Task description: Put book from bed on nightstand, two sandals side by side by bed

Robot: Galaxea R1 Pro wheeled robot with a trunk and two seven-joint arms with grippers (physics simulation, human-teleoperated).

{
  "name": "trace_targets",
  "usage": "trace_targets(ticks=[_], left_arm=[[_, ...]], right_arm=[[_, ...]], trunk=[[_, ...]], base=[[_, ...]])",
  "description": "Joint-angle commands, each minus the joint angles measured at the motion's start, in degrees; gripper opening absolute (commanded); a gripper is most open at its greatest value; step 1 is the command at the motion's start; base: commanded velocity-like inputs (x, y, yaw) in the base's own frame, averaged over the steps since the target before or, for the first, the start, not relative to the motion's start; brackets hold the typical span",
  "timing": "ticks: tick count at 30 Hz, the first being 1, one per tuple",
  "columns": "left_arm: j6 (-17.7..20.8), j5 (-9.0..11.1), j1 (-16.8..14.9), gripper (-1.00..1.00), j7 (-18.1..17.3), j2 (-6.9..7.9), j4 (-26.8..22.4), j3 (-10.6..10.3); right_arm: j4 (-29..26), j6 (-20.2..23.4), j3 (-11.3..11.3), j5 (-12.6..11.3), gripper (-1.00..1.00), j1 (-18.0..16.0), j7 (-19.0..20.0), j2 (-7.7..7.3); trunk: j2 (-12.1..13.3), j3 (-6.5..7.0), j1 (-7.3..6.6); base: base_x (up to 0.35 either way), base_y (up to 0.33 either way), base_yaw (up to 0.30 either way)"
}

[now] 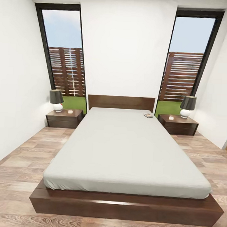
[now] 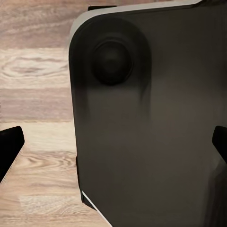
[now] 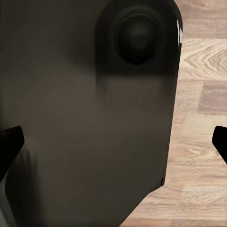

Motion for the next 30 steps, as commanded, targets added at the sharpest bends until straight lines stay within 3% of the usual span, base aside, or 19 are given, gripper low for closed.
trace_targets(ticks=[1,30], left_arm=[[-0.3,-0.1,0.0,1.0,0.0,0.01,-0.1,0.0],[-1.7,-0.2,0.0,1.0,0.0,0.01,-0.1,-0.2]], right_arm=[[0.0,0.0,0.0,0.0,1.0,0.0,0.0,0.0],[0.0,0.0,0.0,0.0,1.0,0.0,-0.1,0.0]], trunk=[[0.0,-0.05,0.0],[0.0,-0.05,0.0]], base=[[0.0,0.0,-0.216],[0.0,0.0,-0.211]])
